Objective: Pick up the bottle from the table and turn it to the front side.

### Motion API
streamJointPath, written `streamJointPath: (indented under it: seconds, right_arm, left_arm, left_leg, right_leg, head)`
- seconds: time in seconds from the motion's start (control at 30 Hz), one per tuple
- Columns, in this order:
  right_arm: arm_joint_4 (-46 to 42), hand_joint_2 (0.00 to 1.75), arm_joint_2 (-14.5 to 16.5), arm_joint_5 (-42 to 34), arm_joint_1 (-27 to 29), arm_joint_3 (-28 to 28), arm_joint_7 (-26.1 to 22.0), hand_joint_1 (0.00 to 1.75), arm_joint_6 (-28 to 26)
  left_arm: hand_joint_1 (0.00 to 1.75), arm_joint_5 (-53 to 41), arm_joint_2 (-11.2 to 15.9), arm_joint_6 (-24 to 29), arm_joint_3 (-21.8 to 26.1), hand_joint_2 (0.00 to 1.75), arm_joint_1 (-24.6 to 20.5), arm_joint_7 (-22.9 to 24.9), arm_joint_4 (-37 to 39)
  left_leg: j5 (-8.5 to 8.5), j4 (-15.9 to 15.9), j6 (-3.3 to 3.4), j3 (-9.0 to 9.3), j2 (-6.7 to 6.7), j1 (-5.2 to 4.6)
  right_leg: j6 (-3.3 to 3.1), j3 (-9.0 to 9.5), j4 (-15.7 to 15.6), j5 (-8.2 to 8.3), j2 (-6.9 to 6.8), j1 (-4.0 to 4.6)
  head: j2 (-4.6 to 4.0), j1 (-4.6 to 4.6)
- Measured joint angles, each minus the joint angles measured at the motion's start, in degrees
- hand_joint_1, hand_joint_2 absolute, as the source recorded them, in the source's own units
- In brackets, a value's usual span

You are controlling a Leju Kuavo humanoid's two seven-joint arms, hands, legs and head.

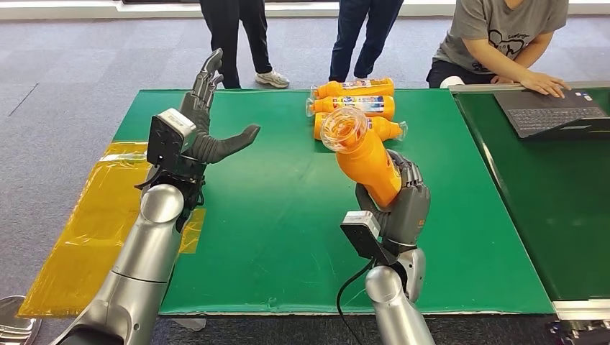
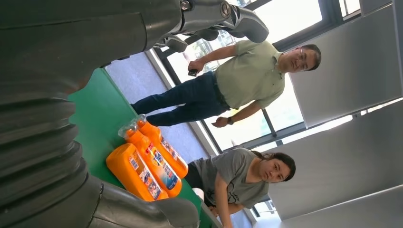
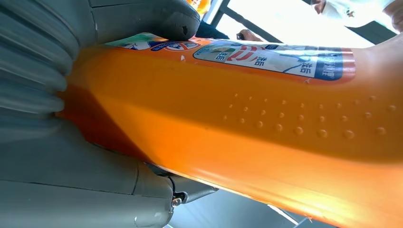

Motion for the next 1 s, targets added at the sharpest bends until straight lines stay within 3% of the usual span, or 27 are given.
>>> streamJointPath:
  seconds: [0.13,0.37,1.0]
  right_arm:
    - [0.00,1.75,-0.02,0.01,0.06,0.00,0.01,1.75,0.00]
    - [0.00,1.75,-0.02,0.50,0.07,0.00,0.83,1.75,0.00]
    - [0.00,1.75,-0.02,1.38,0.06,-0.04,2.08,1.75,0.00]
  left_arm:
    - [0.00,0.28,0.00,-0.67,0.00,1.75,0.08,-0.04,-0.12]
    - [0.00,4.31,-0.22,-12.65,-0.29,1.75,1.21,1.35,-1.46]
    - [0.00,8.56,-2.02,-22.22,-4.20,1.75,-0.53,3.14,1.92]
  left_leg:
    - [0.00,0.00,0.00,0.00,0.00,0.00]
    - [0.00,0.00,0.00,0.00,0.02,-0.01]
    - [0.00,0.00,0.00,0.01,0.03,-0.01]
  right_leg:
    - [0.00,0.00,0.00,0.00,0.00,0.00]
    - [0.00,-0.01,0.00,0.00,0.02,-0.02]
    - [0.00,-0.02,0.00,0.01,0.03,-0.01]
  head:
    - [0.00,0.00]
    - [0.00,0.01]
    - [0.00,0.01]
